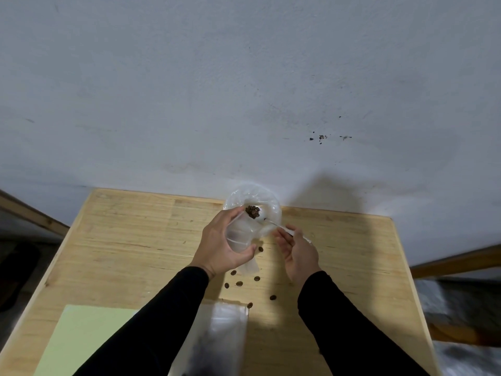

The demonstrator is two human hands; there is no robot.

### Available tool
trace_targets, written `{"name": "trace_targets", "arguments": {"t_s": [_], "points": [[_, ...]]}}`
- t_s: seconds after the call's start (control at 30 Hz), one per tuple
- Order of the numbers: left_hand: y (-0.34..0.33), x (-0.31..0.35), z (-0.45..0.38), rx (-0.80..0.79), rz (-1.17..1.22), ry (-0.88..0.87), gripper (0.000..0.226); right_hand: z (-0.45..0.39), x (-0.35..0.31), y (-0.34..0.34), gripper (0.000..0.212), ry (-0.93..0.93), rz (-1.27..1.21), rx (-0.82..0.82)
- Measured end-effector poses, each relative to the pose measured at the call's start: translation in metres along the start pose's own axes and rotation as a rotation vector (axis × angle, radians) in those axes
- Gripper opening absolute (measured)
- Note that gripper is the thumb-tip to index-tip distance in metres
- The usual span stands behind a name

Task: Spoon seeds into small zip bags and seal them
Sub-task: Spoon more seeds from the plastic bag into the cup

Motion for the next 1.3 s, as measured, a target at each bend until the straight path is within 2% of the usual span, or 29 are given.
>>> {"name": "trace_targets", "arguments": {"t_s": [0.33, 0.63, 0.83, 1.0, 1.17, 1.3], "points": [[-0.004, -0.006, 0.001, 0.012, -0.023, 0.043, 0.086, 0.003, -0.046, 0.012, 0.030, 0.244, 0.163, 0.037], [-0.007, -0.011, 0.007, -0.014, -0.022, 0.064, 0.080, 0.008, -0.049, 0.016, 0.030, 0.213, 0.131, 0.038], [-0.004, -0.009, 0.007, -0.007, -0.041, 0.062, 0.085, 0.016, -0.060, 0.013, 0.032, 0.248, 0.124, 0.021], [-0.004, -0.006, 0.005, 0.013, -0.021, 0.078, 0.081, 0.035, -0.084, -0.001, 0.040, 0.377, 0.216, -0.063], [-0.007, -0.007, 0.006, 0.005, -0.029, 0.096, 0.088, 0.058, -0.094, -0.016, 0.039, 0.543, 0.391, -0.130], [-0.008, -0.011, 0.004, -0.005, -0.041, 0.113, 0.087, 0.083, -0.095, -0.032, 0.033, 0.787, 0.553, -0.227]]}}
Point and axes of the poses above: each hand's wrist, its own z-axis away from the middle knuckle, its own y-axis out of the back of the hand, x = y × z, the point moved 10 cm from there along -z, towards the middle knuckle, and after that the axes turned 14 degrees about x, right-handed, at the moved point
